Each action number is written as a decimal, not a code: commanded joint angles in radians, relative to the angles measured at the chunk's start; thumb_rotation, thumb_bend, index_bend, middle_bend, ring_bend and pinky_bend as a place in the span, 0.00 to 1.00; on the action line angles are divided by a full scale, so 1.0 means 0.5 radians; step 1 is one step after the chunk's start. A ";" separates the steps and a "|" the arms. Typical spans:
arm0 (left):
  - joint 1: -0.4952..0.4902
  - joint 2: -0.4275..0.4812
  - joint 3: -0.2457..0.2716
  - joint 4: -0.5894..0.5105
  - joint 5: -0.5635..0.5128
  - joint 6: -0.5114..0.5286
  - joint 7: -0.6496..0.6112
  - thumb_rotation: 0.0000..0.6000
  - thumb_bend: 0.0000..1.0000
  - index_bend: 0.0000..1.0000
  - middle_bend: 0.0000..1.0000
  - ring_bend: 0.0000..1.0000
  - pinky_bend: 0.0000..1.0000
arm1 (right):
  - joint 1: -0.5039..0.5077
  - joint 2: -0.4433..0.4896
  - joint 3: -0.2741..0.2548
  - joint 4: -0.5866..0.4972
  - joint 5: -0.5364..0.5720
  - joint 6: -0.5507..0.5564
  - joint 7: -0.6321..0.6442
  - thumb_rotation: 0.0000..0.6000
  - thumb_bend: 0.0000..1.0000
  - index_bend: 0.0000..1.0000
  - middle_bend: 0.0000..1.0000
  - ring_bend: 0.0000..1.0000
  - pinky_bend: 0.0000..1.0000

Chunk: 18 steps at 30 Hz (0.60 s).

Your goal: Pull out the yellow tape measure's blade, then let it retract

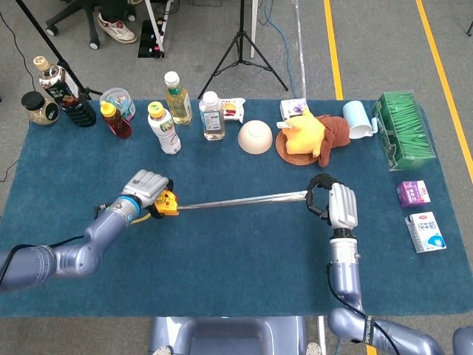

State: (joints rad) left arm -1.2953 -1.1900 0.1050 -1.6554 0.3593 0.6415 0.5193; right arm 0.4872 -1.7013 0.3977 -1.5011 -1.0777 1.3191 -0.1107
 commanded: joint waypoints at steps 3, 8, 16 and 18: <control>-0.034 0.020 0.037 0.031 -0.003 -0.065 -0.010 0.97 0.33 0.63 0.48 0.42 0.48 | -0.001 0.004 0.006 0.011 0.011 -0.002 0.008 0.91 0.62 0.57 0.40 0.42 0.35; -0.061 0.019 0.076 0.055 -0.026 -0.105 -0.024 0.97 0.33 0.63 0.48 0.42 0.48 | -0.004 0.012 0.007 0.018 0.015 -0.001 0.014 0.91 0.62 0.57 0.40 0.42 0.35; -0.091 0.029 0.116 0.072 -0.037 -0.141 -0.068 0.97 0.33 0.63 0.48 0.42 0.48 | -0.007 0.022 0.006 0.021 0.018 -0.002 0.024 0.91 0.63 0.57 0.40 0.42 0.35; -0.094 0.029 0.120 0.073 -0.032 -0.143 -0.081 0.98 0.33 0.63 0.48 0.42 0.48 | -0.006 0.022 0.005 0.021 0.018 -0.002 0.023 0.91 0.63 0.57 0.40 0.42 0.35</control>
State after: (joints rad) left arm -1.3420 -1.1758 0.1645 -1.6192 0.3428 0.5703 0.4796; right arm 0.4843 -1.6902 0.4002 -1.4905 -1.0687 1.3183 -0.0993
